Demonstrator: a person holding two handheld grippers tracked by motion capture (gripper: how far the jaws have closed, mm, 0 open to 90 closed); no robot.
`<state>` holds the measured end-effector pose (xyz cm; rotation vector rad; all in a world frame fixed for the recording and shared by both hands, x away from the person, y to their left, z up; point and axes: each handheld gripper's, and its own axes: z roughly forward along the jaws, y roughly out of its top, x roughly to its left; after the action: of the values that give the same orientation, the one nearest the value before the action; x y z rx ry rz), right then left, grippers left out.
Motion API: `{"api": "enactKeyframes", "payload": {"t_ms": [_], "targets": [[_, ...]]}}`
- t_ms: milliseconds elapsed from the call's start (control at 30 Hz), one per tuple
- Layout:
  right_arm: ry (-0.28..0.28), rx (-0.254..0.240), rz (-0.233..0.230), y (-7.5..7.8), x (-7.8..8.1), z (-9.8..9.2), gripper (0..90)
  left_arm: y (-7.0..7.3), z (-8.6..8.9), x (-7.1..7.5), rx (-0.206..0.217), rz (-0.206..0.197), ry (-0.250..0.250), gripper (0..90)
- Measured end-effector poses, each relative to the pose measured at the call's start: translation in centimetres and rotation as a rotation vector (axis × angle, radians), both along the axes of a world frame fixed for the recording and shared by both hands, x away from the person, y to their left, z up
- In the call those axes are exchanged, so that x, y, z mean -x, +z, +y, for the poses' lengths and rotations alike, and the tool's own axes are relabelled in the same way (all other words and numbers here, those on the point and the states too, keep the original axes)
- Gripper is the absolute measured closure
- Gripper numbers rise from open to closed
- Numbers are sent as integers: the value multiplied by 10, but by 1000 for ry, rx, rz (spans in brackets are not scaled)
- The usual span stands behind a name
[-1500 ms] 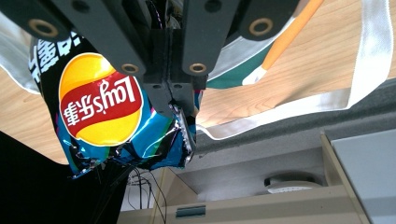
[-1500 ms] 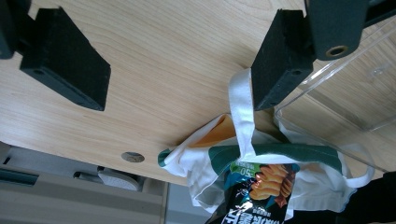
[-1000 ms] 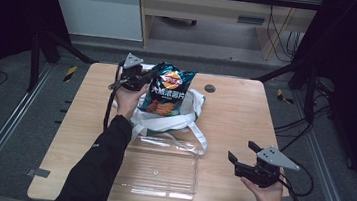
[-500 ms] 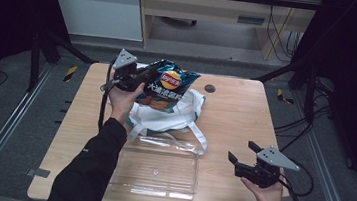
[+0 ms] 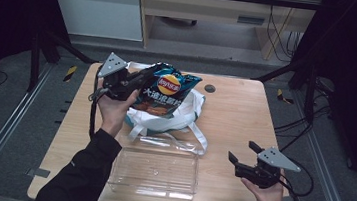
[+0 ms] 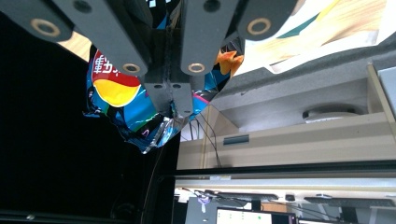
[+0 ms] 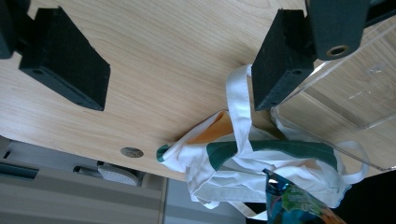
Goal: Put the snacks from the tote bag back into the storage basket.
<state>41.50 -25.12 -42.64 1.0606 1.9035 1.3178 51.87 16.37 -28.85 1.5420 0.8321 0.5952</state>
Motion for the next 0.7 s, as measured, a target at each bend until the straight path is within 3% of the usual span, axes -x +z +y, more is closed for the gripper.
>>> {"api": "enactKeyframes", "payload": {"t_ms": [367,700], "targets": [[-6,4,-6,0,0,-1,195,9,8,42,-2,-22,-11,900],[-7,7,-5,-1,0,-1,195,10,15,72,23,-27,-38,900]]}}
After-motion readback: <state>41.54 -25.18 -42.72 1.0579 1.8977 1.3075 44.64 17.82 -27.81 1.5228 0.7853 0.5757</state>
